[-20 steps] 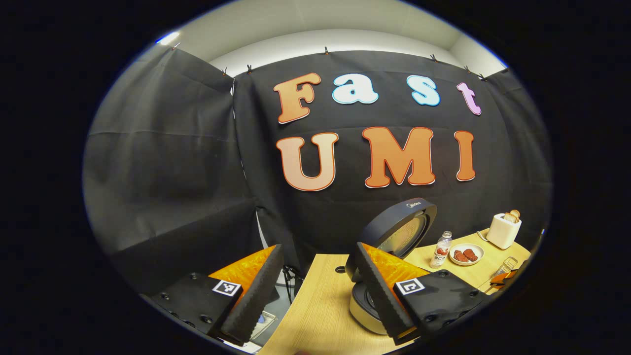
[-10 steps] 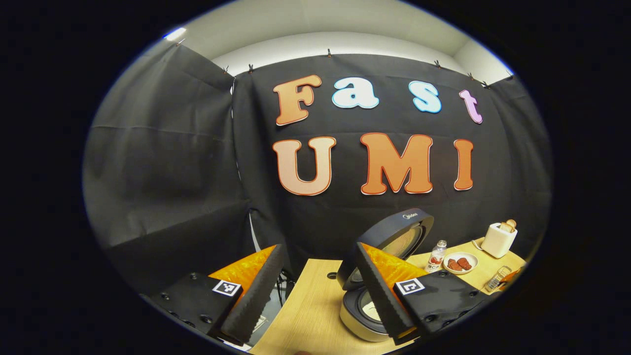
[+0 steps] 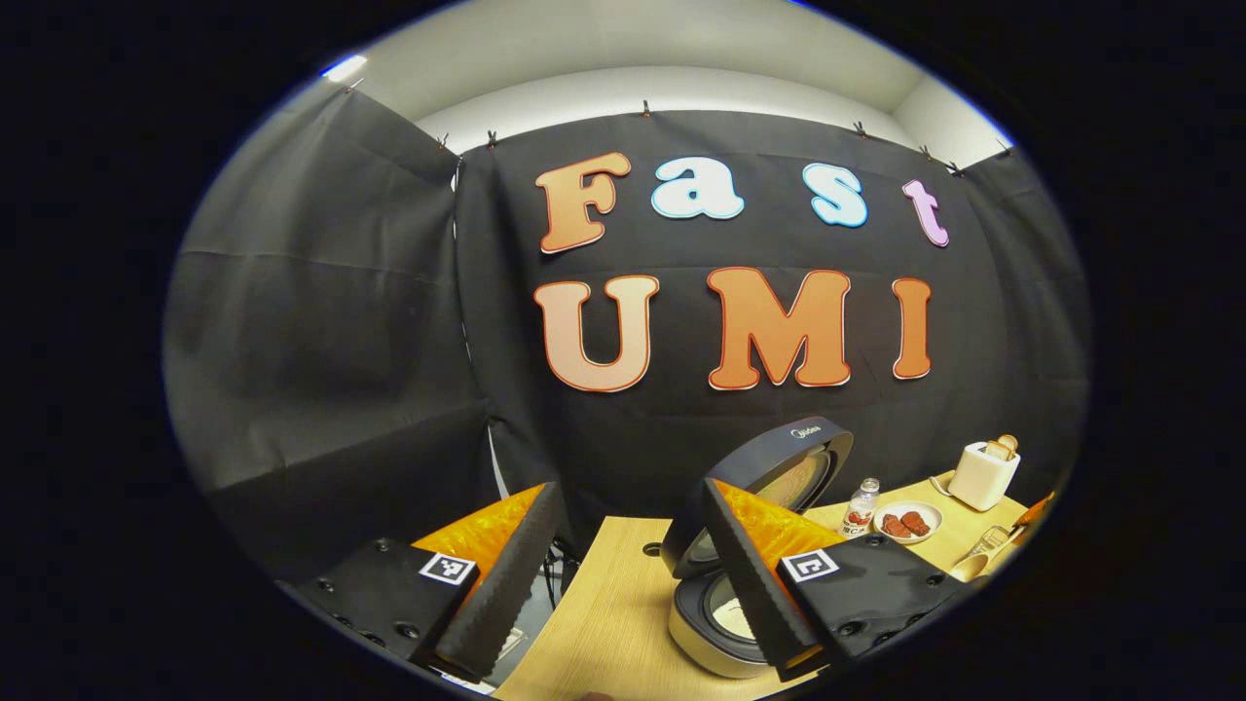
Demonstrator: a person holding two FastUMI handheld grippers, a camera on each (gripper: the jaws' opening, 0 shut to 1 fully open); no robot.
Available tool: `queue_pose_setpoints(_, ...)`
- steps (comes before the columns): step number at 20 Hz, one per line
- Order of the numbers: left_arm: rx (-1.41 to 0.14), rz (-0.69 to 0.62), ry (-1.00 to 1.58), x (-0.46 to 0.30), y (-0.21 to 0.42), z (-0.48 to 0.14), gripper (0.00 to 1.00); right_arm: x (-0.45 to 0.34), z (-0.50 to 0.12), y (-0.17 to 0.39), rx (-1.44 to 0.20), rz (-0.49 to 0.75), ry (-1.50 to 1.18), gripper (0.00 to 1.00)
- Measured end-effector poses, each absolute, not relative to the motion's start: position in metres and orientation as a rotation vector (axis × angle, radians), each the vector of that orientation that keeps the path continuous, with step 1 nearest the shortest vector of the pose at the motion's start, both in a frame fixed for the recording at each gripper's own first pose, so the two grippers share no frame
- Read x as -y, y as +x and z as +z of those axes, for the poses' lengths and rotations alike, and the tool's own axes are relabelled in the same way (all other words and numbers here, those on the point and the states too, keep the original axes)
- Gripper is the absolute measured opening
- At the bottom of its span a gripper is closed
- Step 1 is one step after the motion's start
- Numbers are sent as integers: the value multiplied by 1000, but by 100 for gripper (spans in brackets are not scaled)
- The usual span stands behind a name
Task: Close the left gripper, press the button to open the rice cooker; take a wooden spoon from the chopstick holder with the right hand, scoop a spoonful of rice and pour it into the rice cooker, then put the wooden spoon back into the chopstick holder.
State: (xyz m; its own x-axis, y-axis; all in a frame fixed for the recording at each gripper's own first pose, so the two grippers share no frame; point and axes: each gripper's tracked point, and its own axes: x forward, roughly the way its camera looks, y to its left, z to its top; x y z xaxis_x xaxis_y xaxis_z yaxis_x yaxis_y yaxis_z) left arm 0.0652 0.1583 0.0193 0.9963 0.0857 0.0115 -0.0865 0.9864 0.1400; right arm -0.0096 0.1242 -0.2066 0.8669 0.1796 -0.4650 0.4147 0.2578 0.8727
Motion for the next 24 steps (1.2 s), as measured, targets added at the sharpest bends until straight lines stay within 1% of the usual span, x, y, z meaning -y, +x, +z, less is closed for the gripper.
queue_pose_setpoints(6,-6,80,115,-167,60,11,94,-154,-165,18,-540,-100,1308,11)
queue_pose_setpoints(15,-15,76,125,-175,50,2,94,-235,-99,72,-543,60,1265,11)
queue_pose_setpoints(19,-29,80,118,-182,45,-4,94,-277,-91,88,-568,114,1234,11)
queue_pose_setpoints(24,-26,94,118,-188,43,-2,95,-309,-87,102,-553,151,1100,11)
